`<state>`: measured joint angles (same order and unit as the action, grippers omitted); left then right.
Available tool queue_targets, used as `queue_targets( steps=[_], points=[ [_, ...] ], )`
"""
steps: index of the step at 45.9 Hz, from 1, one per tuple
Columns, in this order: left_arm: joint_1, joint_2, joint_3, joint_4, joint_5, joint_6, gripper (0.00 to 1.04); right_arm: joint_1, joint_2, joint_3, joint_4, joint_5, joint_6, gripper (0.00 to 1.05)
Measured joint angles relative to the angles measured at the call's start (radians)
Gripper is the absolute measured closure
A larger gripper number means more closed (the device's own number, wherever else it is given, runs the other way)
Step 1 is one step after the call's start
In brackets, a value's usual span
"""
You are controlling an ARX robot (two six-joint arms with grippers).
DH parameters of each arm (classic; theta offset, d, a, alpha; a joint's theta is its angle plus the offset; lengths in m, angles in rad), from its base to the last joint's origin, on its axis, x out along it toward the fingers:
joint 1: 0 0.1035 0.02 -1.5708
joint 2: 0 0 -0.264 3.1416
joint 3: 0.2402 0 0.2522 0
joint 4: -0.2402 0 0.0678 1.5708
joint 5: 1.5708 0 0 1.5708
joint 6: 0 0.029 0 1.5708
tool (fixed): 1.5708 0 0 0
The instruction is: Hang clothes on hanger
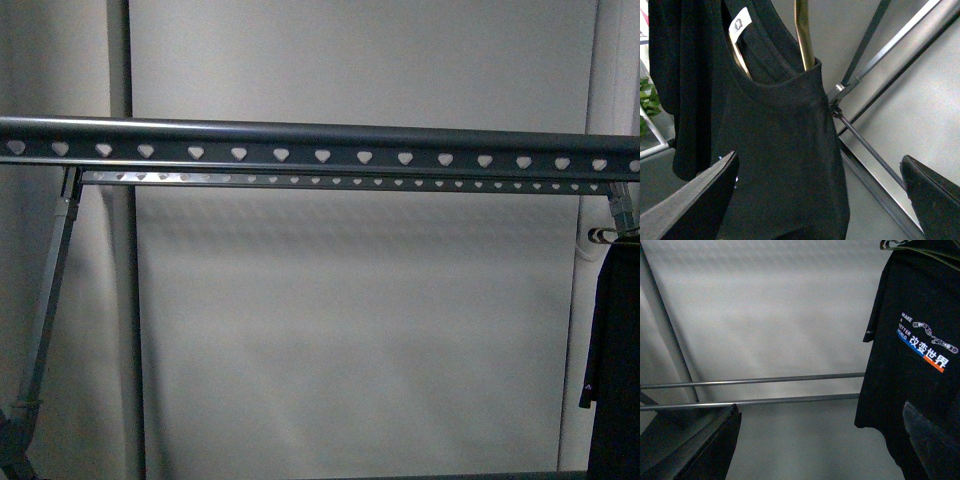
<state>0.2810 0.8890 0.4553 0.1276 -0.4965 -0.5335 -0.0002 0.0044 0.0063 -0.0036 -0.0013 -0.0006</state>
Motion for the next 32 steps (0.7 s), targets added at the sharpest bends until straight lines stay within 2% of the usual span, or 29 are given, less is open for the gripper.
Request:
queue_targets(
  steps=[6,15,23,32],
  points=[
    [0.013,0.209,0.116,0.051,-0.064,-0.023,0.07,0.000,0.000,0.000,0.000,0.000,0.000,0.07],
    [0.011,0.472,0.322,0.013,-0.084,-0.026,0.07,0.000,0.000,0.000,0.000,0.000,0.000,0.07],
    [-0.001,0.523,0.388,-0.030,-0.095,-0.003,0.45,0.000,0.000,0.000,0.000,0.000,0.000,0.07],
    [-0.037,0.405,0.323,-0.061,0.032,0.042,0.87,0.000,0.000,0.000,0.000,0.000,0.000,0.07]
  ],
)
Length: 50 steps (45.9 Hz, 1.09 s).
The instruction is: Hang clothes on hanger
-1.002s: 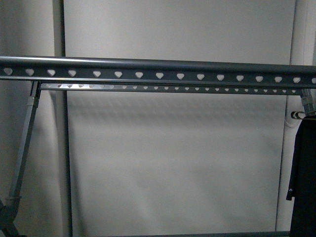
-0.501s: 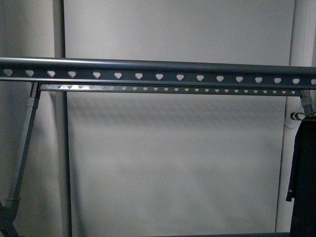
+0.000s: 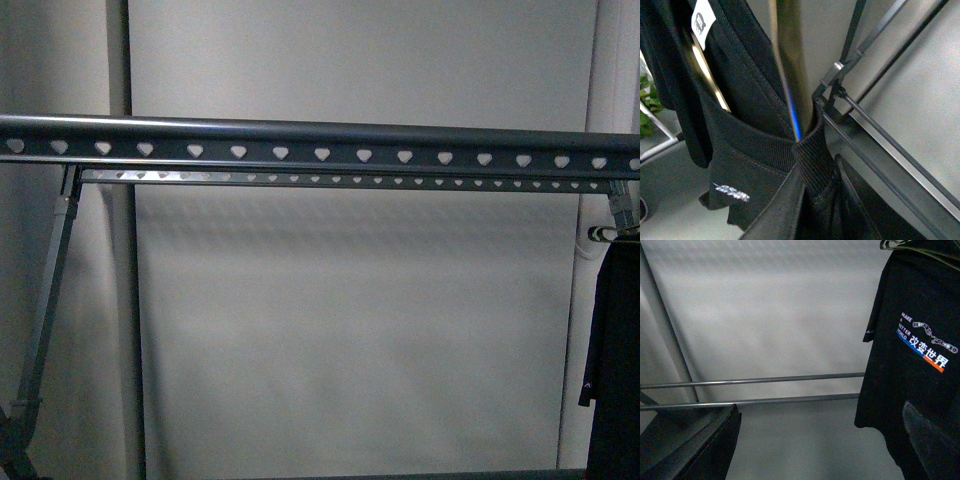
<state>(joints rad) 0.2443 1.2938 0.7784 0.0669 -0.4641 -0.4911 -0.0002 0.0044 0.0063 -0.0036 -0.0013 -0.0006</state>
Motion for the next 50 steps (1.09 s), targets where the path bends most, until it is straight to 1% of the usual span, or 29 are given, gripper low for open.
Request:
queue_targets(
  steps=[2,4,6,8,13,17,21,24,26,30,31,34,36,37,38,39,41,42,45,48,50],
  points=[
    [-0.001,-0.028,-0.023,-0.020,0.040,-0.003,0.94,0.000,0.000,0.000,0.000,0.000,0.000,0.07],
    [-0.001,-0.048,-0.037,-0.036,0.069,-0.002,0.98,0.000,0.000,0.000,0.000,0.000,0.000,0.07],
    [-0.001,-0.068,-0.043,-0.061,0.101,-0.001,0.99,0.000,0.000,0.000,0.000,0.000,0.000,0.07],
    [-0.005,-0.080,-0.048,-0.070,0.113,0.005,0.99,0.000,0.000,0.000,0.000,0.000,0.000,0.07],
    [-0.048,-0.124,-0.053,-0.098,0.168,0.056,0.99,0.000,0.000,0.000,0.000,0.000,0.000,0.07],
    [-0.104,-0.143,-0.053,-0.101,0.217,0.103,0.99,0.000,0.000,0.000,0.000,0.000,0.000,0.07],
    [-0.180,-0.164,-0.053,-0.089,0.280,0.185,0.99,0.000,0.000,0.000,0.000,0.000,0.000,0.07],
    [-0.260,-0.185,-0.053,-0.063,0.341,0.276,0.99,0.000,0.000,0.000,0.000,0.000,0.000,0.07],
    [-0.309,-0.196,-0.051,-0.055,0.404,0.330,0.99,0.000,0.000,0.000,0.000,0.000,0.000,0.07],
    [-0.422,-0.198,-0.004,-0.035,0.618,0.491,0.99,0.000,0.000,0.000,0.000,0.000,0.000,0.07],
    [-0.434,-0.196,0.007,-0.025,0.657,0.521,0.99,0.000,0.000,0.000,0.000,0.000,0.000,0.07],
    [-0.463,-0.186,0.062,-0.019,0.822,0.679,0.99,0.000,0.000,0.000,0.000,0.000,0.000,0.07],
    [-0.472,-0.172,0.123,-0.080,0.962,0.841,0.99,0.000,0.000,0.000,0.000,0.000,0.000,0.07],
    [-0.475,-0.166,0.143,-0.108,1.001,0.882,0.99,0.000,0.000,0.000,0.000,0.000,0.000,0.07],
    [-0.477,-0.157,0.171,-0.152,1.054,0.966,0.99,0.000,0.000,0.000,0.000,0.000,0.000,0.07],
    [-0.480,-0.150,0.189,-0.182,1.087,1.024,0.99,0.000,0.000,0.000,0.000,0.000,0.000,0.07],
    [-0.488,-0.122,0.236,-0.267,1.134,1.186,0.99,0.000,0.000,0.000,0.000,0.000,0.000,0.07],
    [-0.493,-0.108,0.256,-0.304,1.138,1.240,0.99,0.000,0.000,0.000,0.000,0.000,0.000,0.07],
    [-0.507,-0.058,0.311,-0.395,1.126,1.390,0.99,0.000,0.000,0.000,0.000,0.000,0.000,0.07],
    [-0.521,-0.011,0.350,-0.442,1.102,1.503,0.99,0.000,0.000,0.000,0.000,0.000,0.000,0.07],
    [-0.531,0.017,0.371,-0.446,1.083,1.567,0.99,0.000,0.000,0.000,0.000,0.000,0.000,0.07]
  ],
)
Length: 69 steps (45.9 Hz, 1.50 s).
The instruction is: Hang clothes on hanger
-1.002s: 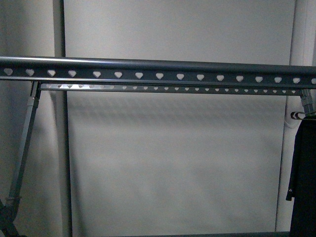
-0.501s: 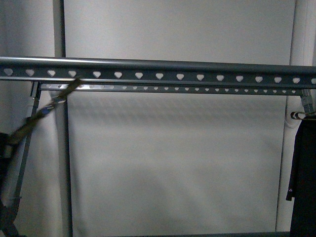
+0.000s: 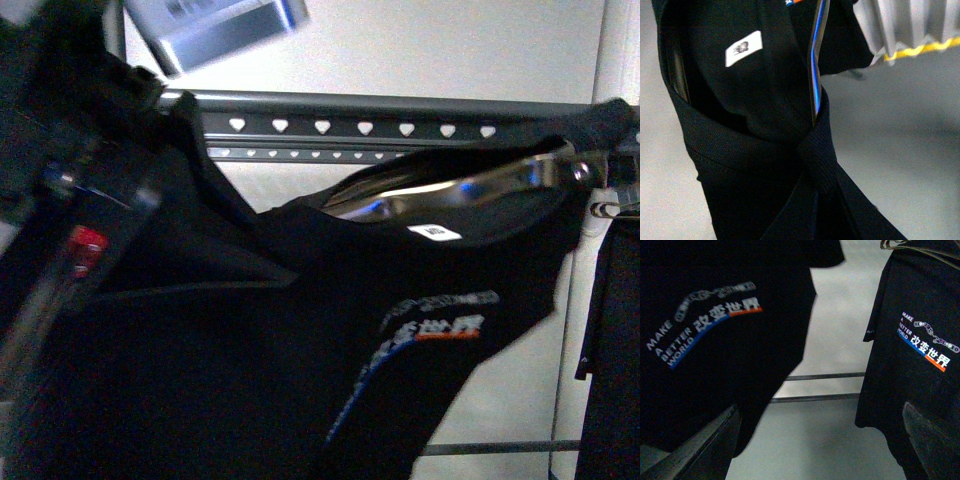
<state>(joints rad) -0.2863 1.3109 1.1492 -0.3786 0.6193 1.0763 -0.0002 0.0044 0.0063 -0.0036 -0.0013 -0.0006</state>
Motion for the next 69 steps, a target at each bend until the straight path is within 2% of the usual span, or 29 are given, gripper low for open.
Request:
queue_targets(
  steps=[12,20,48,49,50,51,52,53,56,60,61,66,69],
  points=[
    [-0.054,0.152,0.104,0.097,-0.094,0.369,0.99,0.000,0.000,0.000,0.000,0.000,0.000,0.07],
    [-0.067,0.210,0.108,0.237,-0.136,0.572,0.99,0.000,0.000,0.000,0.000,0.000,0.000,0.07],
    [-0.067,0.211,0.108,0.240,-0.142,0.626,0.99,0.000,0.000,0.000,0.000,0.000,0.000,0.07],
    [-0.067,0.211,0.108,0.240,-0.142,0.626,0.99,-0.004,0.003,0.000,-0.003,-0.018,0.004,0.07],
    [-0.067,0.211,0.108,0.240,-0.142,0.626,0.99,-0.023,0.015,0.008,-0.023,-0.080,0.029,0.07],
    [-0.067,0.211,0.108,0.240,-0.142,0.626,0.99,-0.074,0.052,0.027,-0.055,-0.214,0.065,0.07],
    [-0.067,0.211,0.108,0.241,-0.142,0.626,0.99,-0.114,0.087,0.037,-0.055,-0.279,0.072,0.07],
    [-0.067,0.211,0.108,0.241,-0.142,0.626,0.99,-0.170,0.139,0.056,-0.045,-0.405,0.072,0.07],
    [-0.069,0.211,0.108,0.242,-0.139,0.626,0.99,-0.273,0.239,0.086,0.049,-0.531,-0.008,0.07],
    [-0.069,0.211,0.108,0.242,-0.139,0.628,0.99,-0.331,0.341,0.140,0.172,-0.566,-0.156,0.07],
    [-0.068,0.211,0.108,0.242,-0.140,0.629,0.99,-0.339,0.379,0.163,0.230,-0.565,-0.232,0.07],
    [-0.068,0.211,0.108,0.242,-0.142,0.631,0.99,-0.338,0.486,0.197,0.391,-0.549,-0.410,0.07],
    [-0.068,0.211,0.108,0.242,-0.142,0.631,0.99,-0.332,0.581,0.198,0.554,-0.559,-0.587,0.07]
  ],
)
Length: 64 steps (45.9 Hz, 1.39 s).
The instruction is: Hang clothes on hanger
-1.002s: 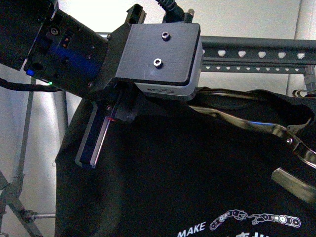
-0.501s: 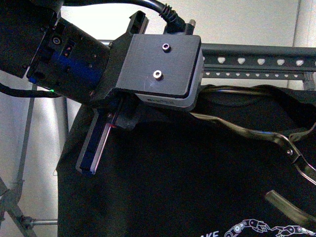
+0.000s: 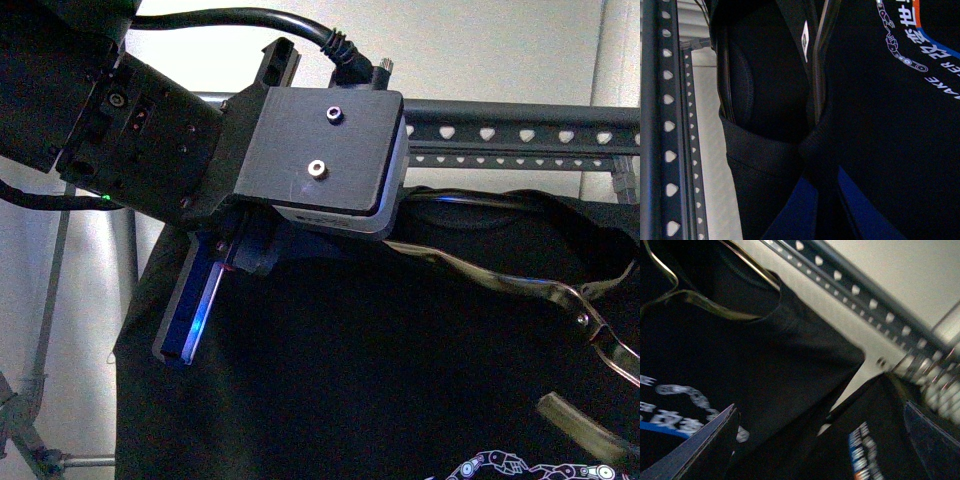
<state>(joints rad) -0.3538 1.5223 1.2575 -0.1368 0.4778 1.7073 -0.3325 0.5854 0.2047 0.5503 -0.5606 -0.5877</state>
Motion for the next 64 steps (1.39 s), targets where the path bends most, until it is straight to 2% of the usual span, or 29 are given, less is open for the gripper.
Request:
queue_targets(
  steps=[6,9,12,19,27,38,43,47,64],
  points=[
    [0.000,0.000,0.000,0.000,0.000,0.000,0.99,0.021,0.179,0.025,0.265,-0.067,-0.250,0.07],
    [0.000,0.000,0.000,0.000,-0.001,0.001,0.99,0.037,0.259,0.047,0.348,-0.114,-0.366,0.07],
    [0.000,0.000,0.000,0.000,-0.002,0.001,0.99,0.053,0.328,0.076,0.360,-0.148,-0.480,0.07],
    [0.000,0.000,0.000,0.000,-0.001,0.001,0.99,0.098,0.508,0.137,0.379,-0.127,-0.686,0.07],
    [0.000,0.000,0.000,0.000,-0.001,0.001,0.99,0.169,0.715,0.251,0.413,-0.021,-0.763,0.07],
    [0.000,0.000,0.000,0.000,0.000,0.002,0.99,0.257,0.873,0.389,0.459,0.073,-0.771,0.08],
    [0.000,0.000,0.000,0.000,0.000,0.005,0.99,0.282,0.928,0.431,0.491,0.103,-0.786,0.24],
    [0.000,0.000,0.000,0.000,-0.004,0.005,0.99,0.287,0.989,0.471,0.512,0.111,-0.812,0.42],
    [0.001,0.000,0.000,0.000,-0.008,0.007,0.99,0.264,1.067,0.502,0.604,0.113,-0.800,0.86]
  ],
)
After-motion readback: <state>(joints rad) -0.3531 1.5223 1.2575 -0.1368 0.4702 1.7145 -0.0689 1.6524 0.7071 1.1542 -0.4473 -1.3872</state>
